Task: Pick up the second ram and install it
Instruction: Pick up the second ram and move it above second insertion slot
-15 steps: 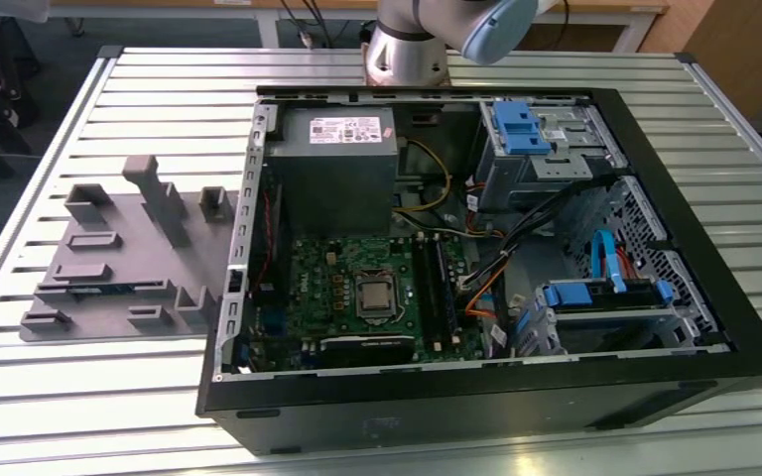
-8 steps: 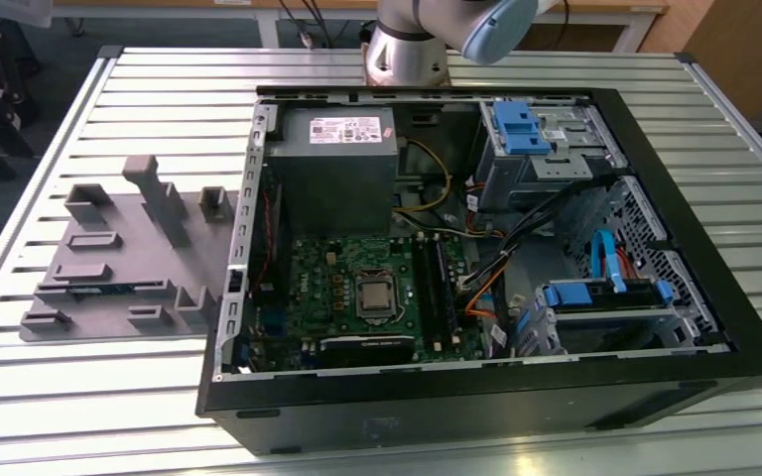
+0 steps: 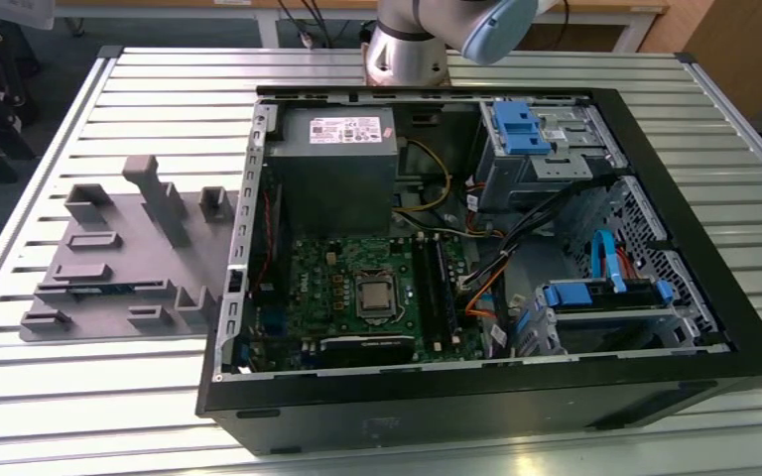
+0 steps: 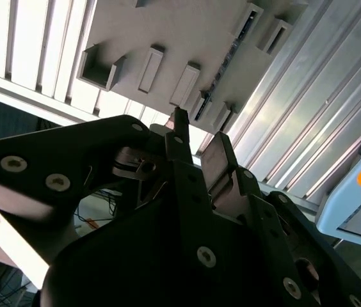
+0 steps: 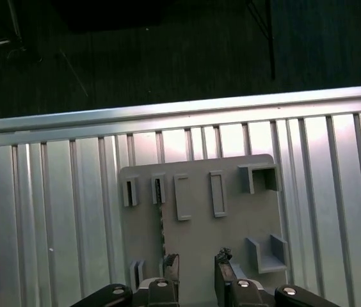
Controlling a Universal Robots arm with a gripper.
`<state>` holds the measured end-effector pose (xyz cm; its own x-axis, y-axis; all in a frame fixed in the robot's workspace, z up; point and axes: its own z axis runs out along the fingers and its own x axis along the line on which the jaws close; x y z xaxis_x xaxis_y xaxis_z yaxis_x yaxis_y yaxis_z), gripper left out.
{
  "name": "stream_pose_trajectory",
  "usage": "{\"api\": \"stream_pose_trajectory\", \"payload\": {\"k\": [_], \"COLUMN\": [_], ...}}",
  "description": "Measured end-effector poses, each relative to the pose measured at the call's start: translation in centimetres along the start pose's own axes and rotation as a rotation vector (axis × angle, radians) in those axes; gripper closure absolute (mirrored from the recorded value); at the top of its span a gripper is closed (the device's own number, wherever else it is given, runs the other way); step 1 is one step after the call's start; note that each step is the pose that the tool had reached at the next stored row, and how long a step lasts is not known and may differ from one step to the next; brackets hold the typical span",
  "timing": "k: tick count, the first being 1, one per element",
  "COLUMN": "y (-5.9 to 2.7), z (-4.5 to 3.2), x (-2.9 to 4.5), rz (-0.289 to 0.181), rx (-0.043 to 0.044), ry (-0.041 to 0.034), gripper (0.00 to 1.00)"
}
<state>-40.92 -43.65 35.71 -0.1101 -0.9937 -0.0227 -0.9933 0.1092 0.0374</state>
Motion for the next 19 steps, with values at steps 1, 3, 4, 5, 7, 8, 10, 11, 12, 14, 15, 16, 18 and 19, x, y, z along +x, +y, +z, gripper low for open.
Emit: {"api": "stream_pose_trajectory", "payload": {"k": [1,3,4,5,7,8,10,11,12,14,15,16,18,19], "y": [0.0,-0.01,-0.01,-0.08,-0.09,-0.09,-0.1,-0.1,-0.11,-0.12,-0.12,-0.12,-0.13,-0.14], "z": [0.02,0.11,0.18,1.54,1.7,1.78,1.95,2.03,2.11,2.27,2.35,2.43,2.6,2.69], "x": [0.0,0.01,0.02,0.21,0.23,0.24,0.27,0.28,0.29,0.31,0.32,0.33,0.36,0.37], "rz": [0.0,0.0,0.0,0.0,0.0,0.0,0.0,-0.001,-0.001,-0.001,-0.001,-0.001,-0.001,-0.001], "rx": [0.0001,0.0006,0.0011,0.0119,0.0131,0.0137,0.015,0.0156,0.0163,0.0175,0.0181,0.0187,0.0201,0.0207], "ry": [-0.0001,-0.0004,-0.0005,-0.0015,-0.0016,-0.0017,-0.0018,-0.0018,-0.0019,-0.0021,-0.0021,-0.0022,-0.0023,-0.0025], "gripper": [0.64,0.64,0.64,0.64,0.64,0.64,0.64,0.64,0.64,0.64,0.64,0.64,0.64,0.64]}}
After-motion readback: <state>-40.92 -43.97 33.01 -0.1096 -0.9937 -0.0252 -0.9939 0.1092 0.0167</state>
